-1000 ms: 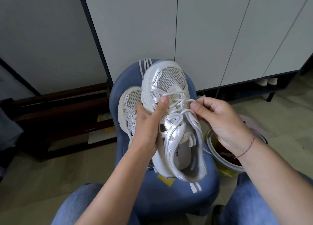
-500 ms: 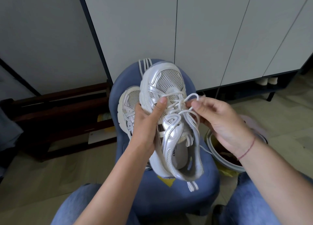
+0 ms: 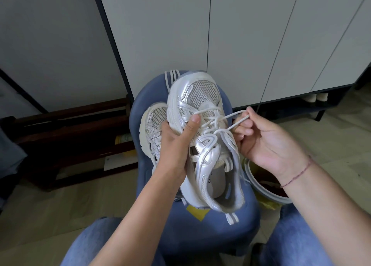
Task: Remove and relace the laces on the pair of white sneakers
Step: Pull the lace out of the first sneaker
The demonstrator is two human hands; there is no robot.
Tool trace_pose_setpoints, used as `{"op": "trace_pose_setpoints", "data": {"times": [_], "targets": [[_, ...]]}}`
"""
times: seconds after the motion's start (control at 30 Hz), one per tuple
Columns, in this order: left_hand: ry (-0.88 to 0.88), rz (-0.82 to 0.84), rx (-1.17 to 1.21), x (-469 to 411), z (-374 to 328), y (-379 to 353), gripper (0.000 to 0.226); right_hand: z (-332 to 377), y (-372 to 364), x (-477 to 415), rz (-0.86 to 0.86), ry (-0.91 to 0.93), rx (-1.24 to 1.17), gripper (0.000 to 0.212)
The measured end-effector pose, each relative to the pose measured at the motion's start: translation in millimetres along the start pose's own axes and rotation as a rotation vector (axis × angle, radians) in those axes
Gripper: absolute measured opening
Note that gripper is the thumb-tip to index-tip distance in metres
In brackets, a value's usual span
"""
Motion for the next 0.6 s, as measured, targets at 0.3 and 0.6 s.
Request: {"op": "trace_pose_setpoints", "data": {"times": [0.3, 0.6], "targets": [[0.011, -0.003, 0.049, 0.8, -0.7, 2.8, 0.069, 15.2, -8.8, 9.6, -0.053, 0.376, 0.837, 0.023], [0.004, -0.009, -0.015, 3.4, -3.6, 0.6, 0.073, 12.8, -0.3, 0.2, -0.005, 0.090, 0.007, 0.014]]}}
Point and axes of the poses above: each hand's wrist, its own x-axis away from the middle knuckle, its own y-axis out of the back of the hand, z = x × y, the point moved 10 cm from there along -x, towards the middle knuckle, and after that the axes turned 3 degrees about z, right-handed, at the moved point
